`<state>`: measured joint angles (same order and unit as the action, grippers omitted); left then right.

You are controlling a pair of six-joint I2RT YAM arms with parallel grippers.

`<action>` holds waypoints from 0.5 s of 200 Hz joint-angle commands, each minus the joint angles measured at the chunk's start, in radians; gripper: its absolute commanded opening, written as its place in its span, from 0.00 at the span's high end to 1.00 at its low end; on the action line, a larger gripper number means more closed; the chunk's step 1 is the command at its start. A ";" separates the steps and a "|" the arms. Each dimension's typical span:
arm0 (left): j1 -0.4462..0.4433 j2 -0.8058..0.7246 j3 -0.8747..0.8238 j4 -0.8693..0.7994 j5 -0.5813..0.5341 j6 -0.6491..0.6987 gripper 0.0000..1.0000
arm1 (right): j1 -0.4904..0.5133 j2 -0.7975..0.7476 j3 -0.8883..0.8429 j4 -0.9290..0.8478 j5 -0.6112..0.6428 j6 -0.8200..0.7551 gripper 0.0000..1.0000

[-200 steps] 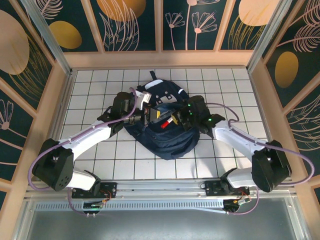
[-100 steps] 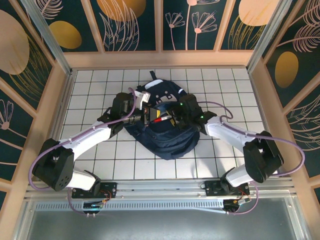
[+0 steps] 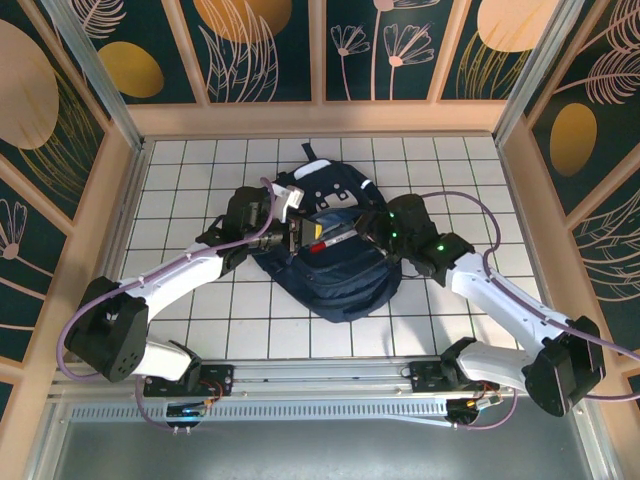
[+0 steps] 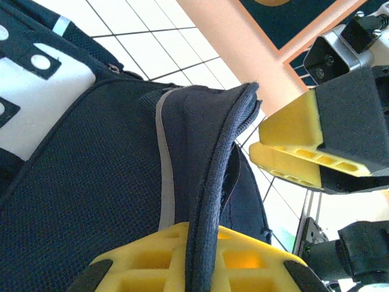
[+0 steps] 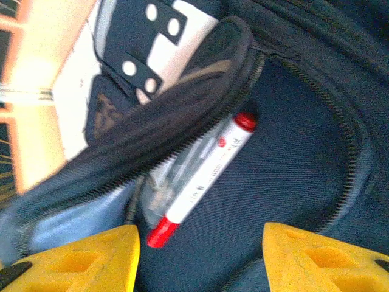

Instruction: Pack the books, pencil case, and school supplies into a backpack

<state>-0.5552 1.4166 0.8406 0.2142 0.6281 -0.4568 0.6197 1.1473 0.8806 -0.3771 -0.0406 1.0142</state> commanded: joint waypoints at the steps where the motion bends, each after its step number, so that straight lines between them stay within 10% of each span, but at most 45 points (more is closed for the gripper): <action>1: 0.002 -0.013 0.026 0.031 0.025 0.023 0.86 | -0.009 -0.009 0.027 -0.114 0.033 -0.212 0.42; 51: 0.003 -0.088 0.025 0.051 0.192 0.081 0.54 | -0.012 -0.031 -0.014 -0.177 -0.029 -0.333 0.38; 100: 0.045 -0.222 0.105 -0.340 0.042 0.245 0.01 | -0.052 -0.092 -0.070 -0.270 0.011 -0.330 0.34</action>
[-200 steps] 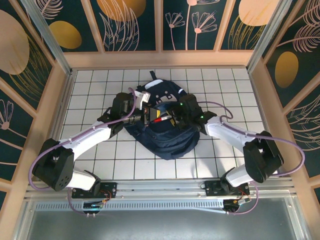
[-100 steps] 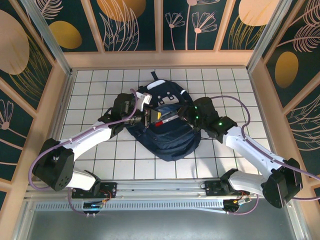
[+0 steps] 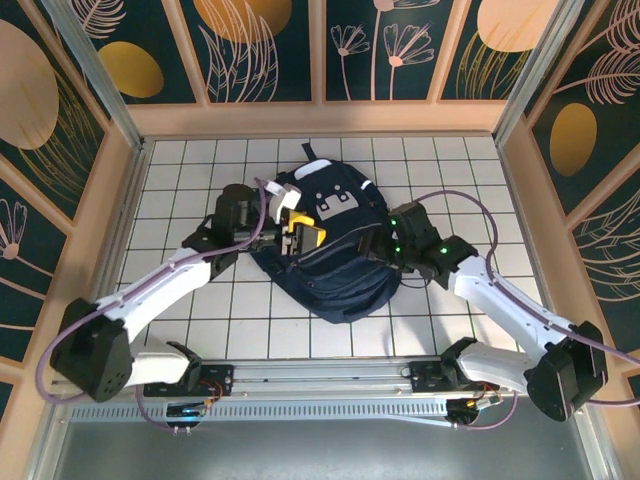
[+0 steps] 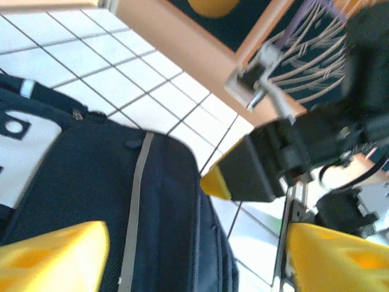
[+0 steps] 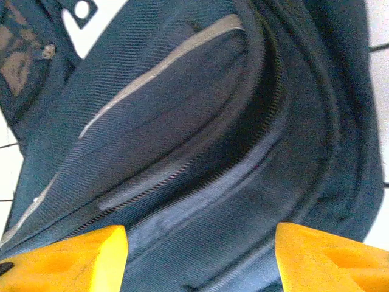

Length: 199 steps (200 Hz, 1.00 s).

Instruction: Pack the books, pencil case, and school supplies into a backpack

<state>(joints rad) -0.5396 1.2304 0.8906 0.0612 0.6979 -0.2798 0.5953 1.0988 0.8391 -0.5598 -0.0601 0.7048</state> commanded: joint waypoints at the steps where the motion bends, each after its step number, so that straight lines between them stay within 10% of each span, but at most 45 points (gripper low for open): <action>1: 0.031 -0.035 0.057 -0.193 -0.034 0.066 0.01 | -0.029 -0.045 -0.029 -0.088 0.031 -0.020 0.34; 34: 0.057 0.111 0.158 -0.460 -0.351 -0.074 0.01 | -0.095 -0.108 -0.064 -0.109 -0.043 -0.033 0.33; 90: 0.063 0.360 0.134 -0.333 -0.321 -0.204 0.07 | -0.114 -0.070 -0.214 0.220 -0.274 0.052 0.45; 153: 0.057 0.231 -0.102 -0.138 -0.237 -0.356 0.16 | -0.166 0.181 -0.097 0.365 -0.161 0.047 0.68; 199: -0.152 0.213 -0.168 -0.027 -0.313 -0.505 0.17 | -0.281 0.364 -0.029 0.465 -0.244 -0.013 0.85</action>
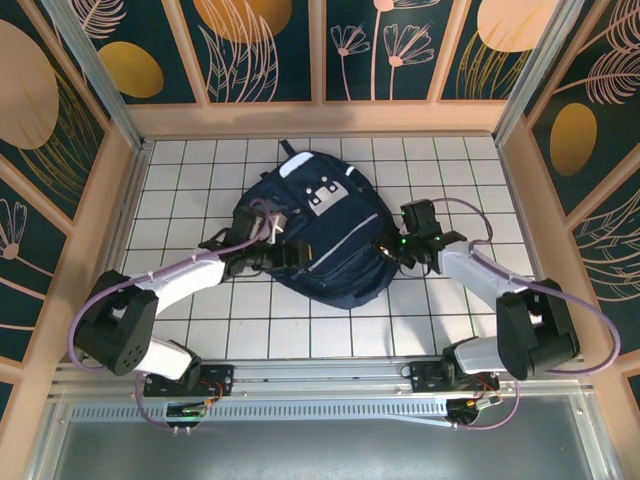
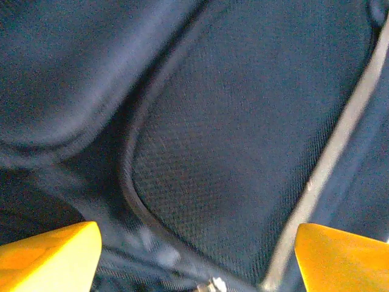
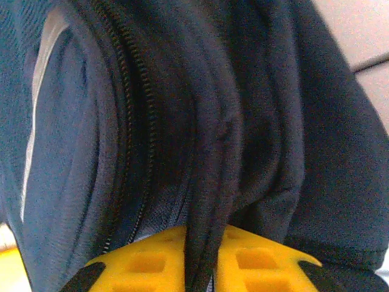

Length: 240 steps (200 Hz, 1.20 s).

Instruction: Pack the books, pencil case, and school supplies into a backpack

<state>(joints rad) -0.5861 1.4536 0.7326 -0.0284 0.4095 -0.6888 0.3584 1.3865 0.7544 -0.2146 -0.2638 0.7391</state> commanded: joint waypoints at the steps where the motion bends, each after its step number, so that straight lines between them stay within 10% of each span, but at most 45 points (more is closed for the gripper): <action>1: -0.108 -0.009 -0.011 0.065 -0.025 -0.101 0.17 | -0.045 0.080 0.057 0.120 -0.042 -0.049 0.85; 64: -0.292 0.047 0.089 0.107 -0.057 -0.231 0.17 | -0.073 0.218 0.221 0.033 -0.154 -0.159 0.71; 95: -0.291 -0.039 0.269 -0.148 -0.181 -0.068 0.13 | -0.122 0.159 0.249 -0.067 -0.138 -0.189 0.56; 163: 0.037 -0.095 0.399 -0.351 -0.400 0.332 0.08 | -0.091 -0.074 0.047 -0.053 -0.202 -0.101 0.29; 240: 0.054 0.207 0.320 -0.181 -0.442 0.537 0.10 | -0.065 -0.048 -0.013 0.020 -0.187 -0.084 0.42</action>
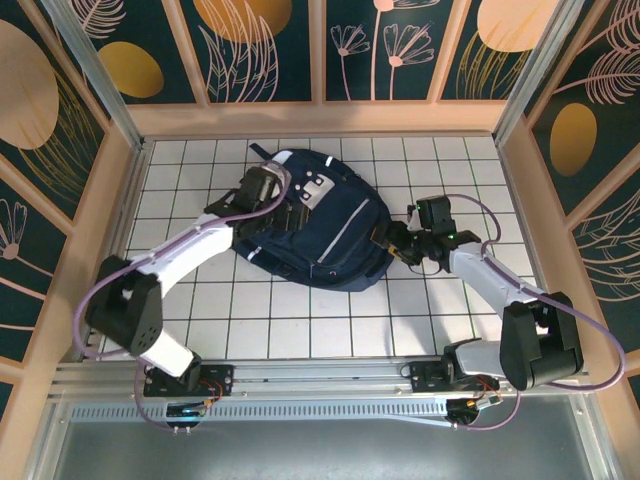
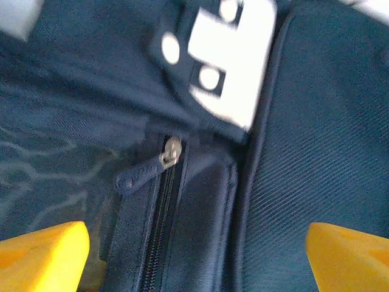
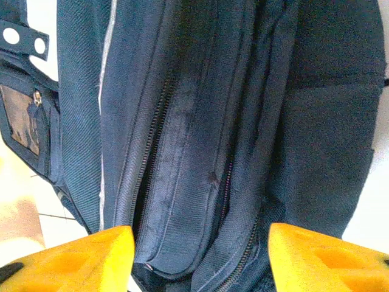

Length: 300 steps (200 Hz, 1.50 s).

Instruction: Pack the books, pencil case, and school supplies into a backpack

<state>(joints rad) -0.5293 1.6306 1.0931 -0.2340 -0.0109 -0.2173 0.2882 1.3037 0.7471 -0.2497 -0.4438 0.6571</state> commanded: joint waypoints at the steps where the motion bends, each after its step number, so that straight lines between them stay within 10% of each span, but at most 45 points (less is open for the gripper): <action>1: -0.003 0.030 -0.042 0.023 -0.022 0.063 0.10 | 0.006 0.037 -0.006 0.057 -0.008 -0.002 0.42; 84: -0.106 -0.081 -0.326 0.085 0.099 -0.191 0.22 | 0.006 0.216 0.036 0.187 -0.030 -0.088 0.78; 130: -0.203 -0.179 -0.335 -0.002 0.105 -0.291 0.23 | -0.004 0.264 0.110 0.186 -0.013 -0.177 0.75; 196: -0.209 -0.422 -0.239 0.034 0.152 0.324 0.23 | -0.017 0.149 0.151 -0.026 0.092 -0.236 0.53; 234: -0.213 -0.361 -0.297 0.110 0.272 0.912 0.24 | -0.024 -0.005 0.108 -0.123 0.128 -0.232 0.48; 300: -0.231 -0.169 -0.245 0.156 0.187 1.133 0.30 | -0.025 -0.166 -0.006 -0.141 0.120 -0.189 0.47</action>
<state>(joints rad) -0.7444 1.4536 0.8436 -0.1452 0.1726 0.7650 0.2672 1.1622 0.7765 -0.3565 -0.3370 0.4515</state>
